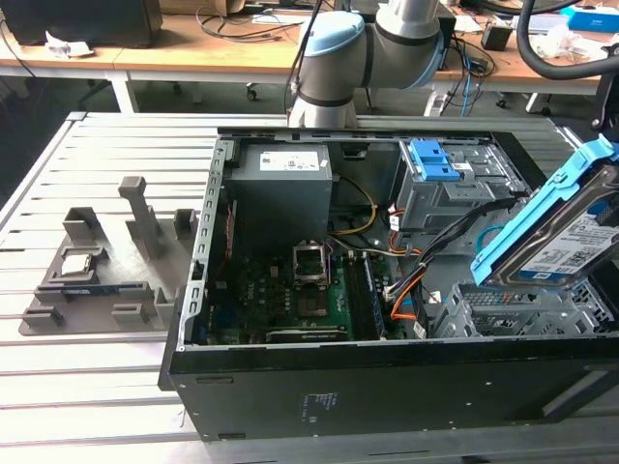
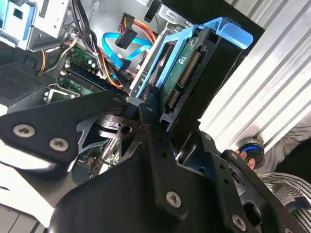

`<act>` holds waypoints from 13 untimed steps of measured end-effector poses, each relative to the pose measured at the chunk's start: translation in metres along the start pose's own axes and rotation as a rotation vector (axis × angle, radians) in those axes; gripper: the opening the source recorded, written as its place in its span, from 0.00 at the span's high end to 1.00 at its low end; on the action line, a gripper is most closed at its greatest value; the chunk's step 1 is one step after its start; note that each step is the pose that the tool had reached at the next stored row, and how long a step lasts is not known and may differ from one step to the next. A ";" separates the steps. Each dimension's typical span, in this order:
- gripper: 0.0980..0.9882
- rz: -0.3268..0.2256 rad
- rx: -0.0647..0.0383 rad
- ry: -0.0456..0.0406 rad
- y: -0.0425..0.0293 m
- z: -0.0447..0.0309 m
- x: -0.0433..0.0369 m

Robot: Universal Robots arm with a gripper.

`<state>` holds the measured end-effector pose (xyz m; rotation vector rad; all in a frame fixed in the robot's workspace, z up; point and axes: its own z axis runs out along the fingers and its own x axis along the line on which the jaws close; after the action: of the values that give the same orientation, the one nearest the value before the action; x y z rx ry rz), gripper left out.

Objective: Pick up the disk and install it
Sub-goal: 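Insert the disk into the insertion slot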

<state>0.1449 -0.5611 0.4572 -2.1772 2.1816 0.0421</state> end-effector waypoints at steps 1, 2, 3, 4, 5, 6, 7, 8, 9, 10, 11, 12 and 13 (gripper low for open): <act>0.70 -0.001 0.012 0.0001 0.0000 0.0001 0.0000; 0.70 -0.001 0.018 0.0000 0.0001 0.0002 0.0000; 0.70 -0.001 0.021 0.0000 0.0001 0.0003 0.0001; 0.70 -0.001 0.021 0.0001 0.0000 0.0003 0.0001; 0.70 -0.001 0.022 0.0001 0.0001 0.0003 0.0001; 0.70 -0.001 0.022 -0.0001 0.0016 0.0003 0.0000; 0.70 -0.001 0.022 0.0000 0.0051 0.0003 0.0000; 0.70 -0.002 0.022 0.0000 0.0084 0.0003 0.0001; 0.70 -0.001 0.022 0.0000 0.0138 0.0002 0.0001; 0.70 -0.001 0.022 0.0001 0.0187 0.0001 0.0001; 0.70 -0.002 0.023 0.0001 0.0232 0.0000 0.0001; 0.70 -0.001 0.023 0.0001 0.0332 -0.0001 0.0002; 0.70 -0.001 0.023 0.0000 0.0383 -0.0002 0.0001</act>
<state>0.1066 -0.5612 0.4566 -2.1667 2.1694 0.0167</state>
